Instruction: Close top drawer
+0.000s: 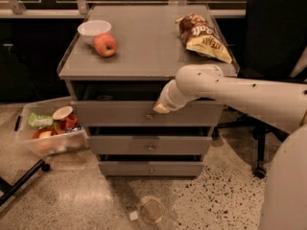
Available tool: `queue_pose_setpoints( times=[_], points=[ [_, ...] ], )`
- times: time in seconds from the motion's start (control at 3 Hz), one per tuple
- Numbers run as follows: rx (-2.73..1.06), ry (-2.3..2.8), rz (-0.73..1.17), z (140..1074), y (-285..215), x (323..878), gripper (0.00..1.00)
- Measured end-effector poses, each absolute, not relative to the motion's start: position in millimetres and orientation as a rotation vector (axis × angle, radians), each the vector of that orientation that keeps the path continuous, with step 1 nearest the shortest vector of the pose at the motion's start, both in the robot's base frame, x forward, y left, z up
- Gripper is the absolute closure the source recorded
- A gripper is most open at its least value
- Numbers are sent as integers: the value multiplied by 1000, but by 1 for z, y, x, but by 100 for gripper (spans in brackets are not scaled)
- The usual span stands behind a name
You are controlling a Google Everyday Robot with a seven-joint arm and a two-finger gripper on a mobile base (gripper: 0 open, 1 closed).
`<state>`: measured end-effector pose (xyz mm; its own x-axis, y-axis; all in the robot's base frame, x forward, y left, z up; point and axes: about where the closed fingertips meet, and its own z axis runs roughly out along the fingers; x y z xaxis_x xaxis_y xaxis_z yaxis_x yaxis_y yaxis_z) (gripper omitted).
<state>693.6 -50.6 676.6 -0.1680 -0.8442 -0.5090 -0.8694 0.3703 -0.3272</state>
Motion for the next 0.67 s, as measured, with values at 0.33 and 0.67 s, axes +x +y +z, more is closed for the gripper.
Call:
queue_pose_setpoints(
  times=[0.33, 0.67],
  points=[
    [-1475, 2009, 52, 677, -50, 691, 100],
    [-1464, 2004, 75, 673, -48, 691, 100]
  ],
)
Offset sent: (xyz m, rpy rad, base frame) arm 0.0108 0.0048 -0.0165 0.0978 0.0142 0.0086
